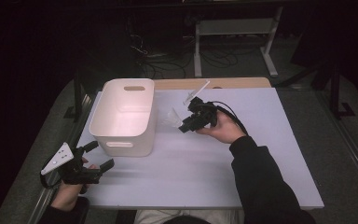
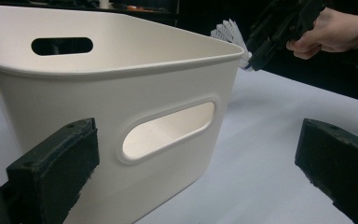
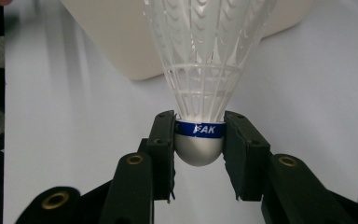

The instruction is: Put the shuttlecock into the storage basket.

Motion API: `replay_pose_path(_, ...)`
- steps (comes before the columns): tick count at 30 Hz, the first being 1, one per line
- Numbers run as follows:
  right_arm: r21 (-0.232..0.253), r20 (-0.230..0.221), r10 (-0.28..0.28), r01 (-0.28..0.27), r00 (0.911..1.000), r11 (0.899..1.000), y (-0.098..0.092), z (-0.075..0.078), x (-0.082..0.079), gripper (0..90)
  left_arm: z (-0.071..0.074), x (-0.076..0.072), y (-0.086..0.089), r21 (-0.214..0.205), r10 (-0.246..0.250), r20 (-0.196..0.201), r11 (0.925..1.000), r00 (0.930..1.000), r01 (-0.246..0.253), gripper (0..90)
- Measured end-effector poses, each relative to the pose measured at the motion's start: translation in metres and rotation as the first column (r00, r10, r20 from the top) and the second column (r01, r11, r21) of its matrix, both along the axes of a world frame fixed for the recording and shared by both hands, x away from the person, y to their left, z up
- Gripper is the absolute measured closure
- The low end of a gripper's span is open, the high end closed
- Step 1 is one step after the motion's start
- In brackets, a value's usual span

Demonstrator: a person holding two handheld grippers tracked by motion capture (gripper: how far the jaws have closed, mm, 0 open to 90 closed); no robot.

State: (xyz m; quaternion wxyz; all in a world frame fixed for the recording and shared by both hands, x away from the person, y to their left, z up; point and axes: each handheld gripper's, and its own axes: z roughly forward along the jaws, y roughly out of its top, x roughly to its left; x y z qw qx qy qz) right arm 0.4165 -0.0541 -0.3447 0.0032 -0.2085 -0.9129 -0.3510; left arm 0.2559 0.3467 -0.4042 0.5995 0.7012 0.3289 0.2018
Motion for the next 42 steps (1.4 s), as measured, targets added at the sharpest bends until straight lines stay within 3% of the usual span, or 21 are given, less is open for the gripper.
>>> replay_pose_path(19, 0.004, 0.025, -0.009, 0.009, 0.9997, 1.0, 0.002, 0.03, -0.001, 63.7, 0.0, 0.0, 0.0, 0.002, -0.003, -0.001, 1.0, 1.0, 0.003, 0.0)
replay_pose_path(42, 0.007, 0.07, 0.035, -0.036, 0.9969, 0.999, 0.02, 0.067, 0.0, 63.8, 0.0, 0.0, 0.0, -0.001, -0.007, -0.001, 1.0, 1.0, 0.007, 0.0)
